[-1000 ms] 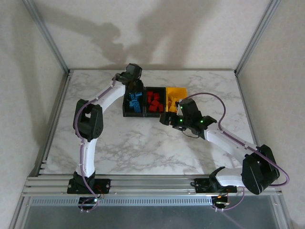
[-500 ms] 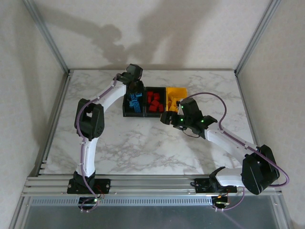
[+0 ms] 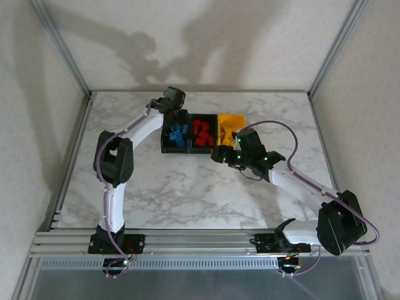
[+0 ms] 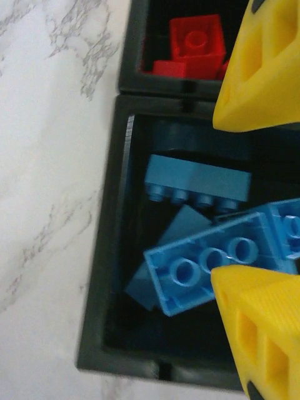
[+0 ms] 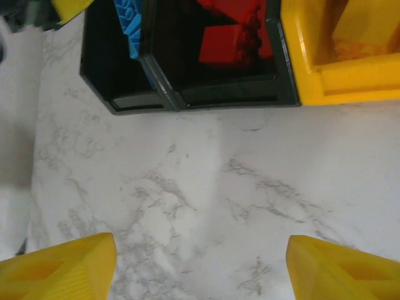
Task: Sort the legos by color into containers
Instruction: Place the lego in the container, then reset both arms
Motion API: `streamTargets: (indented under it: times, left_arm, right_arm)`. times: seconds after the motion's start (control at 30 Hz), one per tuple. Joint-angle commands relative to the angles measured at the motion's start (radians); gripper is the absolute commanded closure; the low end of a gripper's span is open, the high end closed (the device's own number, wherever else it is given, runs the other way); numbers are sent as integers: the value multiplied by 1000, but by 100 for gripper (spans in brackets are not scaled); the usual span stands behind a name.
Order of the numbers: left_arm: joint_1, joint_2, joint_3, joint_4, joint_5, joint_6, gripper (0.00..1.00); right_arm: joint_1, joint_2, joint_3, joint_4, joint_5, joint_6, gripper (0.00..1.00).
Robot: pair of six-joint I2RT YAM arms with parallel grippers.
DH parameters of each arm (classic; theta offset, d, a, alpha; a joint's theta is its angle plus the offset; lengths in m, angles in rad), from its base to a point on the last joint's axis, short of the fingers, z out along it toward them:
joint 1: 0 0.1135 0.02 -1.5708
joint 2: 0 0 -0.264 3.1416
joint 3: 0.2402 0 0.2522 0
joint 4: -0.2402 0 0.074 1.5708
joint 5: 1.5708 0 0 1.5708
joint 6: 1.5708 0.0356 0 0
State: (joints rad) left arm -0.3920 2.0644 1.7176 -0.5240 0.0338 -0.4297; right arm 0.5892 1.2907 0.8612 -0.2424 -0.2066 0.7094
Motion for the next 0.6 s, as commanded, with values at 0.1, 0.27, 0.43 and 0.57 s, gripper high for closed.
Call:
streamTargets:
  times: [0.1, 0.27, 0.43, 0.57]
  left_arm:
    - [-5, -354, -247, 145, -38, -17, 19]
    - [20, -626, -542, 255, -227, -1, 0]
    - [83, -911, -909, 497, -475, 78, 0]
    - [170, -1018, -1161, 715, -566, 185, 1]
  right_arm:
    - [-82, 12, 131, -45, 267, -138, 1]
    - [-146, 2, 132, 7, 690, -185, 1]
    - [-166, -77, -201, 464, 1051, -472, 1]
    - [-241, -61, -355, 622, 1101, -491, 1]
